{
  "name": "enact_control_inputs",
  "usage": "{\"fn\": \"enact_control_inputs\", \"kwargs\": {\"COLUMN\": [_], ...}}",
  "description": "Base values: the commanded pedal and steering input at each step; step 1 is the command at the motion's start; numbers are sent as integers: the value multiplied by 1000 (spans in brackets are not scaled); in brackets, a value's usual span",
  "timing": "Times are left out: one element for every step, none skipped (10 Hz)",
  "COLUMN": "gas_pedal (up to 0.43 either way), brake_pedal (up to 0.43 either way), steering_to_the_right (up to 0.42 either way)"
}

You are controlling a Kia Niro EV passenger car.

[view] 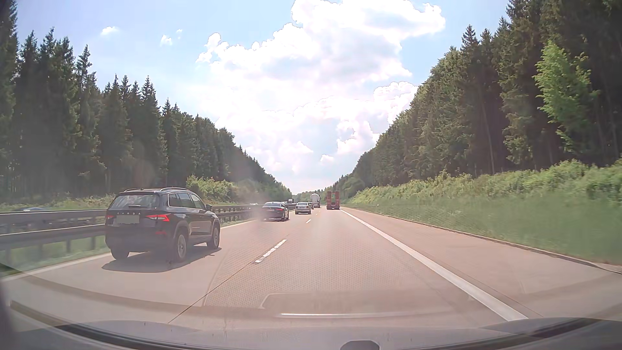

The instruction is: Follow the waypoints while adhering to traffic rules and regulations

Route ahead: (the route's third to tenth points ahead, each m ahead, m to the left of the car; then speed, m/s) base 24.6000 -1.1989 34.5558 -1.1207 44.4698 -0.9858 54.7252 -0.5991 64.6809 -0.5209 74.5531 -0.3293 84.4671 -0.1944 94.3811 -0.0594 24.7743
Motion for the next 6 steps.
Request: {"fn": "enact_control_inputs", "kwargs": {"gas_pedal": [110,110,110,118,118,118], "brake_pedal": [0,0,0,0,0,0], "steering_to_the_right": [-4,-4,-4,-4,-4,-3]}}
